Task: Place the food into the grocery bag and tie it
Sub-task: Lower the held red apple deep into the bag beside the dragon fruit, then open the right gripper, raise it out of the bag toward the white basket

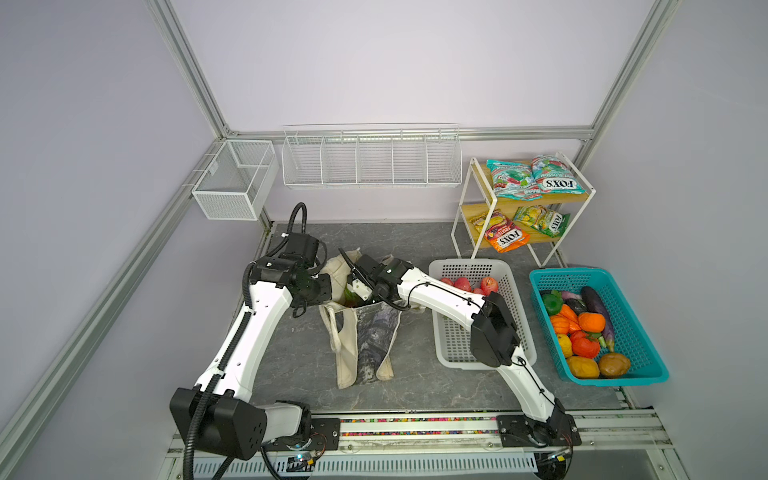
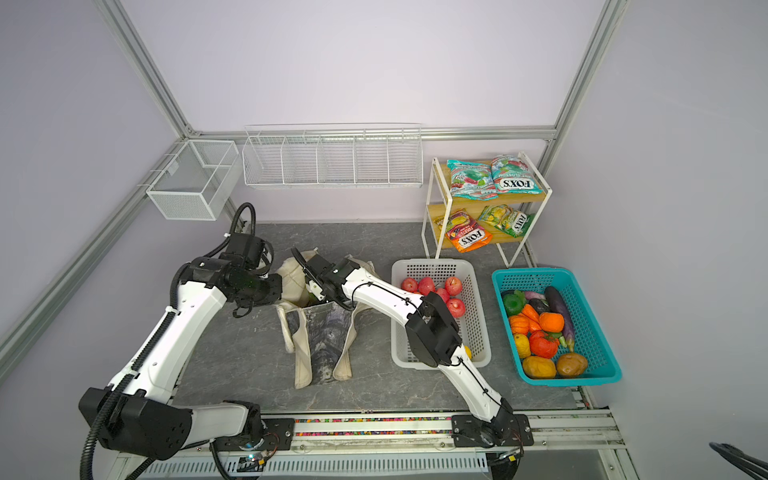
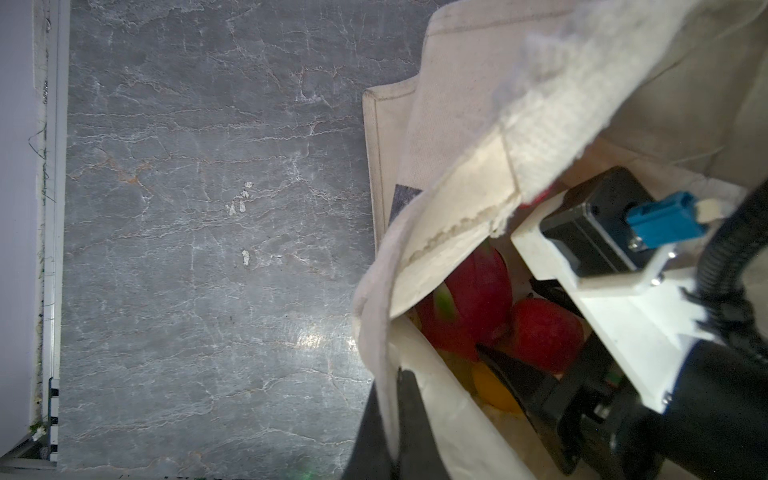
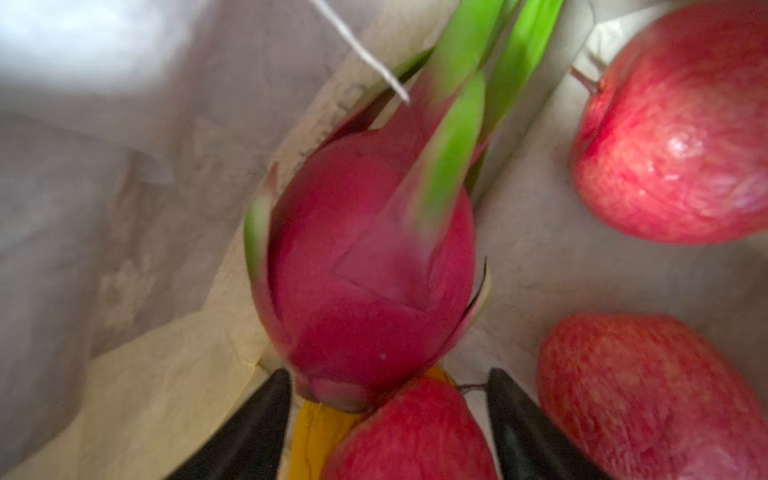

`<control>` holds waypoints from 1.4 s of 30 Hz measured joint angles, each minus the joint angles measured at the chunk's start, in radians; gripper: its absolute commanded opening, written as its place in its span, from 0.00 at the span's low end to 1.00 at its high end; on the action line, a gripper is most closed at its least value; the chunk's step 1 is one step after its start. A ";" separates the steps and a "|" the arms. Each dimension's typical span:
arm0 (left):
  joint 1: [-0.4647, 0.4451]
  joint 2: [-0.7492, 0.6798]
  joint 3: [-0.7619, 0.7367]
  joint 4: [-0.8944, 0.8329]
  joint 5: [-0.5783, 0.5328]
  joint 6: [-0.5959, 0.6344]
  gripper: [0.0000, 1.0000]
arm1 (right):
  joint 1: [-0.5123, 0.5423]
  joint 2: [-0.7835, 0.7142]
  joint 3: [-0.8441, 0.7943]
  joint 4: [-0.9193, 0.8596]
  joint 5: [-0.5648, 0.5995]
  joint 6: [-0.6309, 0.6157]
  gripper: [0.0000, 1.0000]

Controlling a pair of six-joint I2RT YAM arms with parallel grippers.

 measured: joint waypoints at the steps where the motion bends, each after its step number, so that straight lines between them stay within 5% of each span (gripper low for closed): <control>1: 0.000 0.000 0.000 0.000 0.000 0.000 0.00 | 0.000 0.000 -0.003 0.003 0.002 -0.003 0.87; 2: 0.000 0.000 0.000 0.000 0.000 0.000 0.00 | 0.000 0.000 -0.006 0.005 0.004 -0.005 0.96; 4: 0.000 0.000 0.000 0.000 0.000 0.000 0.00 | 0.000 0.000 -0.008 0.008 0.010 -0.011 0.88; 27: 0.000 -0.002 0.000 0.000 0.000 0.000 0.00 | 0.000 -0.209 0.109 0.011 0.167 -0.059 0.88; 34: 0.000 -0.009 0.000 0.000 0.001 0.000 0.00 | 0.000 -0.446 0.084 0.028 0.358 -0.150 0.88; 42: 0.000 -0.010 0.000 0.002 0.017 0.000 0.00 | -0.061 -0.775 -0.291 0.185 0.667 -0.164 0.91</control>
